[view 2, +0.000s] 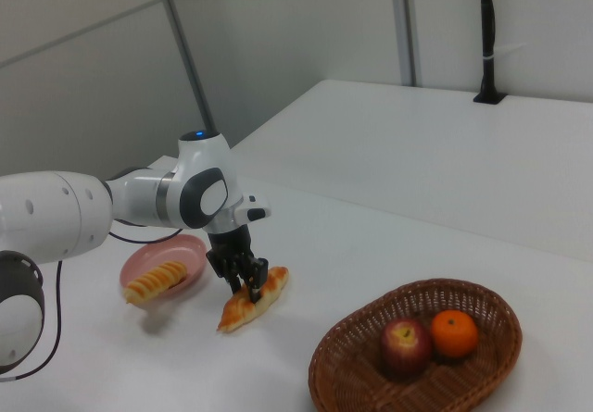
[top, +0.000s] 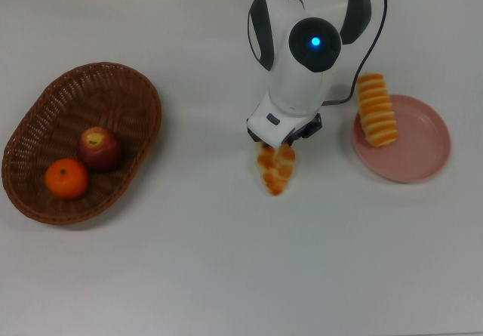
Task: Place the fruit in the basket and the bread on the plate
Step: 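Move the gripper to the braided bread loaf and grasp it, then carry the braided loaf onto the pink plate and release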
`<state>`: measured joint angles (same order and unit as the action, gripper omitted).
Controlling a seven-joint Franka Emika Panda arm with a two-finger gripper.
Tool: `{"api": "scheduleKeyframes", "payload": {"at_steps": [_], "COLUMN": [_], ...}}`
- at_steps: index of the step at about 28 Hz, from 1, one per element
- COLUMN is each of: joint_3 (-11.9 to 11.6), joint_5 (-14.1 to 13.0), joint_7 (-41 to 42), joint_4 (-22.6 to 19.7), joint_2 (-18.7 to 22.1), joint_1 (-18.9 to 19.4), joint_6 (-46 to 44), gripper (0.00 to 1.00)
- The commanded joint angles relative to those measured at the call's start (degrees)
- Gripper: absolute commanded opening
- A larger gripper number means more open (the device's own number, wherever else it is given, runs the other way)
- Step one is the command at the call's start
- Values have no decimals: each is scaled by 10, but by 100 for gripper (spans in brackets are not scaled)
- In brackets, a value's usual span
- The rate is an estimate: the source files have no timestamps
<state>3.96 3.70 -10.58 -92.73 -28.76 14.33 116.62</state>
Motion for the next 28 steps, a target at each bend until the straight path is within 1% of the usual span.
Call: {"api": "scheduleKeyframes", "payload": {"at_steps": [1, 5, 6, 8, 10, 11, 15, 16, 20, 21, 22, 25, 26, 27, 28], "joint_3": [-4, 0, 2, 3, 3, 3, 3, 3, 3, 3, 3, 3, 3, 3, 3], "joint_5": [2, 2, 2, 1, 0, 1, 3, 3, 5, 6, 7, 22, 30, 47, 54], "joint_7": [-12, -13, -13, -13, -13, -15, -31, -40, -62, -79, -88, -120, -131, -153, -163], "joint_4": [-6, -5, -5, -2, 5, 13, 23, 32, 39, 47, 51, 53, 53, 53, 53], "joint_2": [16, 31, 41, 49, 52, 56, 68, 72, 81, 81, 81, 78, 76, 71, 66], "joint_1": [7, 11, 13, 21, 38, 55, 82, 100, 133, 153, 162, 185, 192, 206, 212], "joint_6": [3, 1, 1, -3, -8, -11, -15, -16, -17, -17, -17, -14, -13, -10, -9], "gripper": [0, 0, 0, 1, 1, 1, 1, 1, 1, 2, 2, 3, 3, 3, 3]}}
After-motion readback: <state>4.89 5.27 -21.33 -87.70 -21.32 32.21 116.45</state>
